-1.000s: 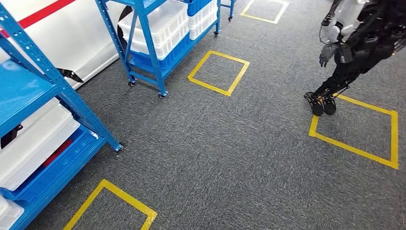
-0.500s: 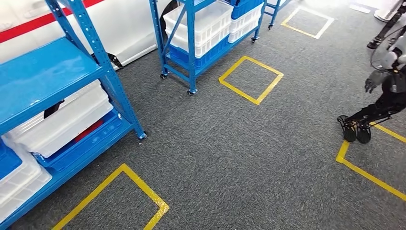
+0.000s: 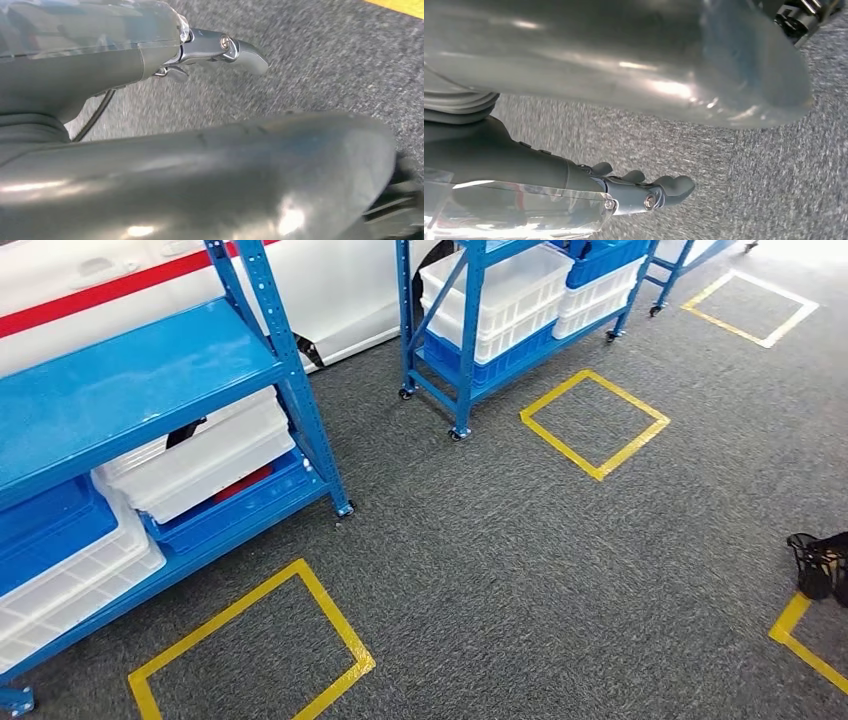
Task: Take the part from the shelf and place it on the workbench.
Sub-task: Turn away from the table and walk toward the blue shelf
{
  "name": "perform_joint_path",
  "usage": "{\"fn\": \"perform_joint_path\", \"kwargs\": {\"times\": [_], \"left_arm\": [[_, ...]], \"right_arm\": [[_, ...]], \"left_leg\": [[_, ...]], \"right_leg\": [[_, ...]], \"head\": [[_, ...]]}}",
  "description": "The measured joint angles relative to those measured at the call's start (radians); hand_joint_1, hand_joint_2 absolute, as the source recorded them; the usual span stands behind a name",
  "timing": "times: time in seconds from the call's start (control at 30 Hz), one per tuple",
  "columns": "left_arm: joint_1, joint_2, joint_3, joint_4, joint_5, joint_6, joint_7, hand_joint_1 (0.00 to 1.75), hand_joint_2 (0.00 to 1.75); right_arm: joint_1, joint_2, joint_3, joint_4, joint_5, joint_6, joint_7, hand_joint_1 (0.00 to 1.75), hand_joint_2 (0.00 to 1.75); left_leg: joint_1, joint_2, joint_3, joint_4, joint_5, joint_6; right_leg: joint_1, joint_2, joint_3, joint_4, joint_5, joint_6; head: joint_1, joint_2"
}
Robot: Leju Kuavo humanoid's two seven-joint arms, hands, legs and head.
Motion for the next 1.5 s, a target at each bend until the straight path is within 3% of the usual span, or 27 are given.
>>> {"fn": "perform_joint_path", "kwargs": {"times": [0.07,0.1,0.17,0.23,0.3,0.33,0.4,0.47,0.53,0.57,0.63,0.7,0.77,0.8,0.83,0.87,0.9,0.97,1.03,1.07,1.13,1.2,1.27,1.33,1.4,1.47,1.5], "left_arm": [[0.003,0.0,0.001,0.0,0.0,0.0,0.0,0.0,0.0],[0.004,0.0,0.001,0.0,0.0,0.0,0.0,0.0,0.0],[0.002,0.0,0.002,0.0,0.0,0.0,0.0,0.0,0.0],[-0.001,0.0,0.002,0.0,0.0,0.0,0.0,0.0,0.0],[0.0,0.001,0.003,0.0,0.0,0.0,-0.001,0.0,0.0],[0.002,0.0,0.004,0.0,0.0,0.0,0.0,0.0,0.0],[0.0,0.0,0.006,0.0,0.0,0.0,0.0,0.0,0.0],[-0.005,-0.002,0.008,0.0,0.0,0.0,0.001,0.0,0.0],[-0.006,-0.004,0.009,0.0,0.001,0.0,0.001,0.0,0.0],[-0.004,-0.004,0.01,0.0,0.001,0.0,0.001,0.0,0.0],[-0.002,-0.004,0.011,0.0,0.002,0.0,0.002,0.0,0.0],[-0.003,-0.006,0.011,0.0,0.003,0.0,0.002,0.0,0.0],[-0.004,-0.007,0.011,0.0,0.004,0.0,0.002,0.0,0.0],[-0.004,-0.007,0.011,0.0,0.004,0.0,0.002,0.0,0.0],[-0.002,-0.006,0.011,0.0,0.004,0.0,0.002,0.0,0.0],[0.0,-0.006,0.012,0.0,0.004,0.0,0.002,0.0,0.0],[0.0,-0.006,0.012,0.0,0.004,0.0,0.002,0.0,0.0],[-0.004,-0.005,0.012,0.0,0.004,0.0,0.002,0.0,0.0],[-0.006,-0.005,0.012,0.0,0.005,0.0,0.002,0.0,0.0],[-0.004,-0.005,0.012,0.0,0.006,0.0,0.003,0.0,0.0],[0.0,-0.005,0.013,0.0,0.008,0.0,0.003,0.0,0.0],[0.0,-0.005,0.015,0.0,0.01,0.002,0.003,0.0,0.0],[-0.002,-0.005,0.016,0.0,0.011,0.003,0.003,0.0,0.0],[0.0,-0.005,0.017,0.0,0.01,0.003,0.004,0.0,0.0],[0.002,-0.006,0.018,0.0,0.007,0.003,0.004,0.0,0.0],[-0.003,-0.007,0.018,0.0,0.003,0.002,0.005,0.0,0.0],[-0.005,-0.007,0.019,0.0,0.001,0.001,0.005,0.0,0.0]], "right_arm": [[0.0,-0.001,0.0,0.0,0.0,0.0,0.0,0.0,0.0],[-0.001,-0.001,0.0,0.0,0.0,0.001,-0.001,0.0,0.0],[-0.002,-0.001,-0.001,0.0,0.0,0.001,-0.003,0.0,0.0],[-0.004,-0.001,-0.002,0.0,0.0,0.0,-0.005,0.0,0.0],[-0.008,0.0,-0.004,-0.001,0.0,0.0,-0.007,0.0,0.0],[-0.01,0.0,-0.004,-0.001,0.0,0.0,-0.008,0.0,0.0],[-0.01,0.001,-0.005,-0.003,0.0,-0.001,-0.01,0.0,0.0],[-0.006,0.0,-0.005,-0.003,0.0,0.0,-0.012,0.0,0.0],[-0.001,-0.001,-0.006,-0.003,0.0,0.001,-0.012,0.0,0.0],[0.002,-0.001,-0.006,-0.002,0.0,0.001,-0.012,0.0,0.0],[0.004,-0.002,-0.006,-0.002,0.0,0.003,-0.012,0.0,0.0],[0.006,-0.003,-0.006,-0.001,0.001,0.004,-0.012,0.0,0.0],[0.006,-0.004,-0.006,0.0,0.001,0.006,-0.012,0.0,0.0],[0.005,-0.004,-0.006,0.0,0.001,0.007,-0.012,0.0,0.0],[0.004,-0.004,-0.006,0.0,0.002,0.008,-0.012,0.0,0.0],[0.004,-0.004,-0.006,-0.001,0.002,0.009,-0.012,0.0,0.0],[0.004,-0.004,-0.006,-0.001,0.003,0.009,-0.012,0.0,0.0],[0.005,-0.003,-0.006,-0.001,0.004,0.01,-0.012,0.0,0.0],[0.007,-0.003,-0.006,0.0,0.006,0.012,-0.012,0.0,0.0],[0.007,-0.003,-0.007,0.0,0.007,0.012,-0.012,0.0,0.0],[0.006,-0.003,-0.007,-0.001,0.009,0.014,-0.013,0.0,0.0],[0.004,-0.003,-0.007,-0.001,0.01,0.015,-0.014,0.0,0.0],[0.002,-0.002,-0.007,0.0,0.011,0.015,-0.015,0.0,0.0],[-0.002,-0.001,-0.007,-0.001,0.01,0.015,-0.015,0.0,0.0],[-0.004,-0.001,-0.008,-0.002,0.009,0.014,-0.017,0.0,0.0],[-0.002,-0.001,-0.013,-0.003,0.007,0.011,-0.018,0.0,0.0],[0.001,-0.002,-0.016,-0.003,0.006,0.01,-0.018,0.0,0.0]], "left_leg": [[0.002,0.007,-0.008,0.018,0.013,-0.003],[0.002,0.014,0.019,-0.034,0.045,-0.002],[-0.003,0.056,0.095,-0.177,0.106,0.008],[-0.012,0.083,0.132,-0.25,0.126,0.025],[-0.015,0.065,0.13,-0.257,0.127,0.038],[-0.014,0.052,0.133,-0.263,0.13,0.044],[-0.008,0.028,0.141,-0.276,0.138,0.056],[-0.006,0.003,0.143,-0.28,0.141,0.064],[-0.007,-0.027,0.141,-0.278,0.14,0.066],[-0.008,-0.043,0.141,-0.276,0.14,0.065],[-0.007,-0.075,0.141,-0.269,0.138,0.061],[-0.006,-0.101,0.134,-0.259,0.134,0.052],[-0.001,-0.125,0.122,-0.255,0.136,0.039],[0.001,-0.139,0.118,-0.257,0.138,0.032],[0.003,-0.138,0.116,-0.257,0.138,0.026],[0.001,-0.117,0.111,-0.248,0.133,0.021],[-0.002,-0.084,0.098,-0.222,0.117,0.017],[-0.003,-0.016,0.042,-0.108,0.061,0.012],[0.0,0.001,-0.018,0.008,0.021,0.006],[0.002,0.005,-0.026,0.023,0.025,0.004],[0.002,0.018,0.023,-0.068,0.085,0.006],[-0.006,0.068,0.097,-0.205,0.135,0.021],[-0.016,0.095,0.122,-0.257,0.142,0.038],[-0.016,0.069,0.12,-0.262,0.144,0.049],[-0.009,0.045,0.125,-0.274,0.15,0.06],[-0.006,0.022,0.128,-0.279,0.155,0.069],[-0.006,0.008,0.127,-0.279,0.156,0.072]], "right_leg": [[0.002,-0.03,0.002,0.0,-0.004,0.001],[0.002,-0.044,0.006,0.0,-0.007,0.003],[0.005,-0.068,0.016,0.001,-0.013,0.01],[0.008,-0.088,0.023,0.001,-0.018,0.02],[0.009,-0.107,0.03,-0.002,-0.02,0.031],[0.007,-0.104,0.034,-0.001,-0.024,0.037],[0.004,-0.053,0.02,0.041,-0.056,0.047],[0.001,0.009,-0.04,0.16,-0.117,0.05],[0.001,0.027,-0.096,0.261,-0.146,0.051],[0.001,0.029,-0.102,0.264,-0.131,0.051],[-0.002,0.047,-0.063,0.16,-0.054,0.048],[-0.007,0.108,-0.016,0.045,-0.003,0.044],[-0.006,0.14,-0.005,0.012,-0.002,0.039],[-0.004,0.127,-0.004,0.008,-0.001,0.036],[-0.004,0.112,0.0,0.002,0.001,0.031],[-0.006,0.096,0.004,-0.004,0.002,0.024],[-0.007,0.079,0.009,-0.011,0.003,0.018],[-0.005,0.042,0.016,-0.017,0.001,0.008],[-0.002,0.005,0.019,-0.017,-0.003,0.007],[-0.001,-0.012,0.021,-0.017,-0.006,0.007],[-0.001,-0.04,0.03,-0.016,-0.012,0.01],[0.002,-0.063,0.041,-0.016,-0.02,0.018],[0.007,-0.083,0.047,-0.016,-0.026,0.029],[0.008,-0.1,0.054,-0.017,-0.031,0.039],[0.005,-0.065,0.049,0.01,-0.055,0.049],[0.001,0.0,0.0,0.115,-0.114,0.053],[0.0,0.018,-0.038,0.187,-0.144,0.055]], "head": [[0.0,0.0],[0.0,0.0],[0.0,0.0],[0.0,0.0],[0.0,0.0],[0.0,0.0],[0.0,0.0],[0.0,0.0],[0.0,0.0],[0.0,0.0],[0.0,0.0],[0.0,0.0],[0.0,0.0],[0.0,0.0],[0.0,0.0],[0.0,0.0],[0.0,0.0],[0.0,0.0],[0.0,0.0],[0.0,0.0],[0.0,0.0],[0.0,0.0],[0.0,0.0],[0.0,0.0],[0.0,0.0],[0.0,0.0],[0.0,0.0]]}}
